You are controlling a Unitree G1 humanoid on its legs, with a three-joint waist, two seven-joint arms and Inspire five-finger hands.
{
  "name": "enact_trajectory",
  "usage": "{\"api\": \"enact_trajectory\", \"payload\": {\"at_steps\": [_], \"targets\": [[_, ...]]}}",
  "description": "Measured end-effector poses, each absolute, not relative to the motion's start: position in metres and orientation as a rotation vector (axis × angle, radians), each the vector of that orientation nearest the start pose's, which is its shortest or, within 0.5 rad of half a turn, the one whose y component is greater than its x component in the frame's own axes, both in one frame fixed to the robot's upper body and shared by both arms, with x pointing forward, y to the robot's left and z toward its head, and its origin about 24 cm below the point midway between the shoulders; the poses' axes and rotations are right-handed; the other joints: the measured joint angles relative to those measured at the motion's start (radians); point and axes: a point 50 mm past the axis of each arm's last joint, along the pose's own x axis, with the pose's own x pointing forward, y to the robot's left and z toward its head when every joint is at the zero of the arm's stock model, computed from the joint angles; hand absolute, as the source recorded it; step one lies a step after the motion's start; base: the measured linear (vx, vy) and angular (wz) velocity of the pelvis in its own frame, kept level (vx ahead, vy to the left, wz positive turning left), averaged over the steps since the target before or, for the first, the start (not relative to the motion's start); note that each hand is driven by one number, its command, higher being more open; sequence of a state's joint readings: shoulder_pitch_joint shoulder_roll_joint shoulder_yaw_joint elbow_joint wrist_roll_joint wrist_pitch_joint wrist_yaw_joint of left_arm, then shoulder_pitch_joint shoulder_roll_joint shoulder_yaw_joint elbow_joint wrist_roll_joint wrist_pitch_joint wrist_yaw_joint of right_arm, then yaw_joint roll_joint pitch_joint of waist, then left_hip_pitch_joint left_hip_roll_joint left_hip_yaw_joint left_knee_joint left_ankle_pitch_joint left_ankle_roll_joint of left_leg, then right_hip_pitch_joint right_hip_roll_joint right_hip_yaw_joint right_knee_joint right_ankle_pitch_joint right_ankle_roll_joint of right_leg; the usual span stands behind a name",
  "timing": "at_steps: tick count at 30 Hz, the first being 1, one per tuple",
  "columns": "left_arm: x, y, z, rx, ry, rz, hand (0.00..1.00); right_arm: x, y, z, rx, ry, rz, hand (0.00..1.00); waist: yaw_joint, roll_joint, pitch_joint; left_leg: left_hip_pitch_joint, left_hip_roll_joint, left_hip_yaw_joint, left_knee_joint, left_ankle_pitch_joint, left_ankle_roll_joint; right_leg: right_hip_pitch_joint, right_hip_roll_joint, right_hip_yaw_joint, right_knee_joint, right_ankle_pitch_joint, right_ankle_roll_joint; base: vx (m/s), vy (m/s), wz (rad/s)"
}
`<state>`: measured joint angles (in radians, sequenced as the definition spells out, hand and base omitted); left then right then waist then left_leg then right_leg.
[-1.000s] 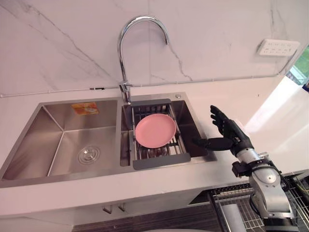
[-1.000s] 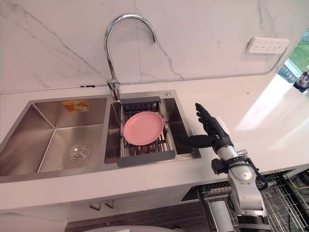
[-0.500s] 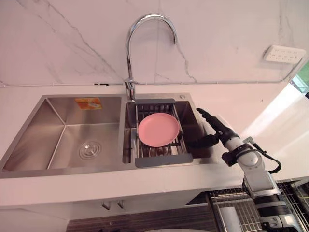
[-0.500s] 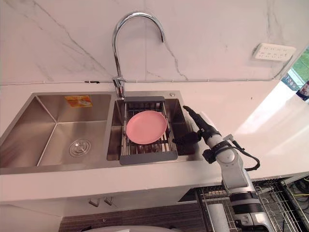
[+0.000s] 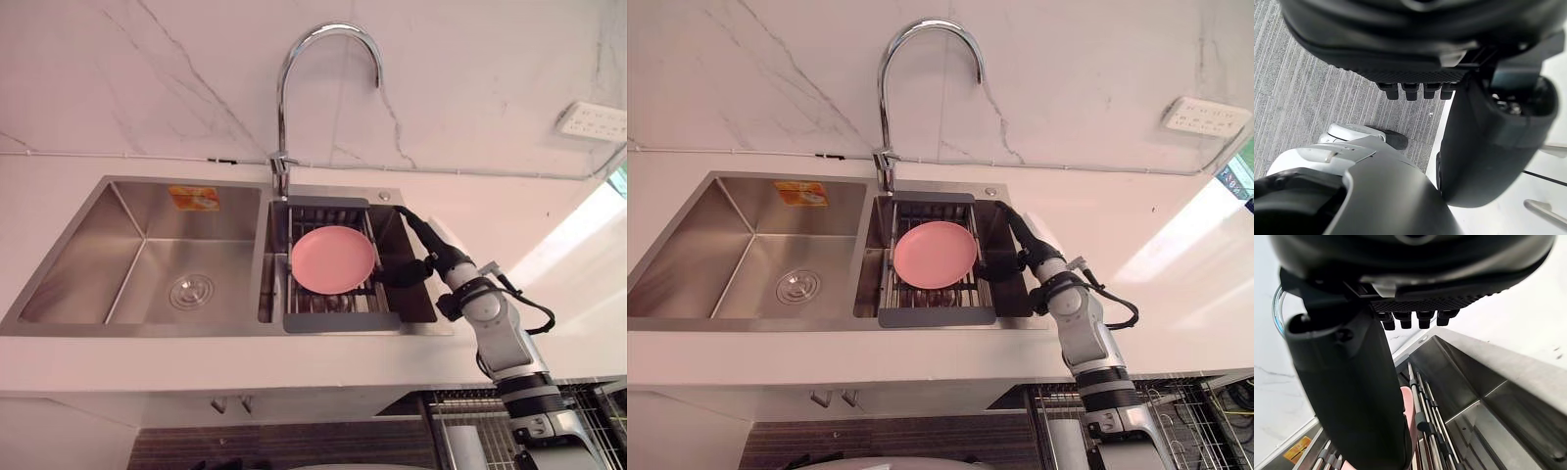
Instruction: Walk over to the sink, pick up the cup, carry it to the dishwasher, place the cup inside the dishwasher, then close the dishwasher door
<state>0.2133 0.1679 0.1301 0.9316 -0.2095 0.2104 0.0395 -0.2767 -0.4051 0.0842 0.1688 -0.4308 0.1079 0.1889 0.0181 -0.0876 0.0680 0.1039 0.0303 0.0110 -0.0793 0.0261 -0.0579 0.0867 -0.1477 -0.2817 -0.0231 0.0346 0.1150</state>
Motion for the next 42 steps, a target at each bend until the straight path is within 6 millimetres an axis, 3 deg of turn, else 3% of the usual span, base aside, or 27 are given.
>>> {"api": "enact_trajectory", "payload": {"at_steps": [8, 22, 29, 42], "targets": [[0.05, 0.234, -0.159, -0.106, 1.27, 0.403, 1.0, 0.308, -0.194, 0.068, -0.898, 0.094, 0.205, 1.0, 0.011, -0.008, 0.02, 0.002, -0.004, -0.001, -0.001, 0.0, 0.0, 0.003, -0.005, -0.003, 0.003, 0.0, 0.001, -0.02, 0.002, 0.01], [0.052, 0.238, -0.157, -0.1, 1.246, 0.444, 1.0, 0.31, -0.175, 0.053, -1.131, 0.1, 0.283, 1.0, 0.03, -0.025, 0.031, 0.0, -0.011, -0.013, -0.004, 0.005, 0.003, 0.006, -0.015, -0.02, 0.008, 0.0, 0.005, -0.02, 0.0, 0.03], [0.053, 0.238, -0.157, -0.149, 1.207, 0.474, 1.0, 0.309, -0.162, 0.051, -1.262, -0.033, 0.287, 1.0, 0.046, -0.027, 0.032, -0.001, -0.011, -0.016, -0.004, 0.006, 0.003, 0.007, -0.016, -0.024, 0.009, 0.0, 0.005, -0.01, -0.003, 0.01], [0.074, 0.234, -0.145, -0.01, 1.025, 0.349, 1.0, 0.306, -0.148, 0.052, -1.34, -0.248, 0.132, 1.0, 0.06, -0.027, 0.038, -0.007, -0.016, -0.017, -0.004, 0.009, 0.003, 0.016, -0.025, -0.046, 0.008, -0.001, 0.009, -0.02, -0.003, 0.05]]}}
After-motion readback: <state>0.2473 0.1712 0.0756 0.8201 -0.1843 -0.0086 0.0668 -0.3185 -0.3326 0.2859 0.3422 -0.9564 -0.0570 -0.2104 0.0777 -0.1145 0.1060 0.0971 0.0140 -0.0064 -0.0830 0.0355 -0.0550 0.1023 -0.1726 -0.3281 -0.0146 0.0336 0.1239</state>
